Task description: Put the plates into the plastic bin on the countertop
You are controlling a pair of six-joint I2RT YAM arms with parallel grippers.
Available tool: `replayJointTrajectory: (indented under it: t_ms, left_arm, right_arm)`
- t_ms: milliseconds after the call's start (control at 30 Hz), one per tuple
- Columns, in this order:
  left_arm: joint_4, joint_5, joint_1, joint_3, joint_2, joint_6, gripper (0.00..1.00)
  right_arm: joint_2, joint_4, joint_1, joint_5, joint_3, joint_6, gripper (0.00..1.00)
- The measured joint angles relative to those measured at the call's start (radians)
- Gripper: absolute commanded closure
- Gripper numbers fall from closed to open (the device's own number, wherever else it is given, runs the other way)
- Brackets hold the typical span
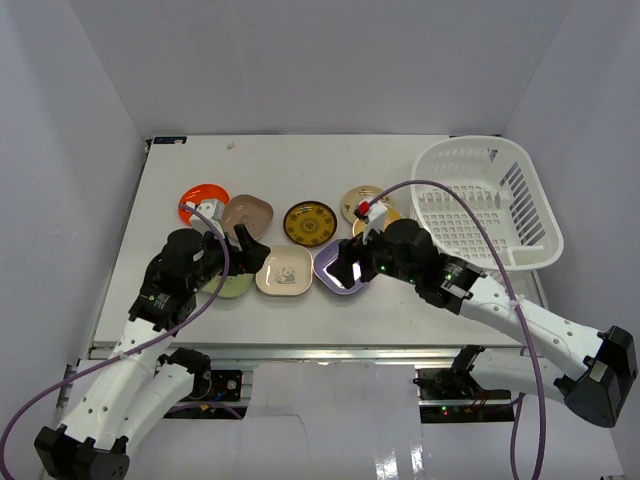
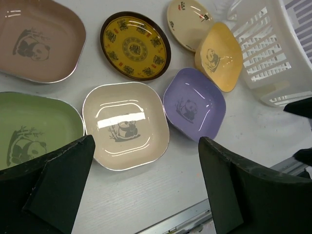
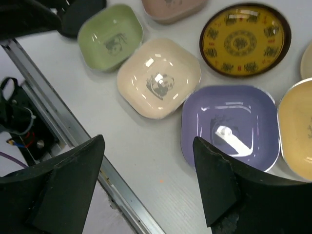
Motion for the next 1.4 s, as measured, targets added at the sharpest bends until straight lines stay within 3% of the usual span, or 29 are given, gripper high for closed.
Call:
replayJointTrajectory:
  t_ms: [67,367,567,933,1167,1200,1233,1267,1400]
  left_arm:
    - [-0.012,0.001,0.000,0.000,0.012,-0.010,0.02]
    - [-0.130,-0.008,0.000,0.001,0.073,-0.095,0.02]
    - [-0.186,-0.047,0.000,-0.024,0.074,-0.166,0.02]
    - [-0.162,-0.085,0.000,-0.121,0.172,-0.300,0.20]
    - [-0.106,-0.130,0.000,-0.180,0.218,-0.348,0.22]
    - [-0.100,-0.137,0.000,-0.180,0.225,-0.349,0.23]
    - [-0.093,-0.142,-0.001,-0.180,0.232,-0.351,0.23]
    - [-0.085,-0.148,-0.001,-0.180,0.237,-0.352,0.24]
    - [-0.063,-0.169,-0.011,-0.180,0.255,-0.356,0.26]
  right_arm:
    - [0.010,-0.011,0.038,0.050,-0.043,-0.008,0.31]
    - [0.117,-0.102,0.066,0.118,-0.063,-0.090,0.30]
    - [0.275,-0.117,0.095,0.144,-0.008,-0.158,0.30]
    - [0.496,-0.113,0.112,0.187,0.084,-0.243,0.35]
    - [0.605,-0.079,0.112,0.184,0.093,-0.256,0.55]
    - [0.613,-0.074,0.112,0.185,0.093,-0.256,0.62]
    - [0.621,-0.065,0.112,0.185,0.093,-0.259,0.81]
    - [0.626,-0.058,0.112,0.184,0.093,-0.261,0.86]
    - [0.624,-0.043,0.122,0.206,0.092,-0.247,0.92]
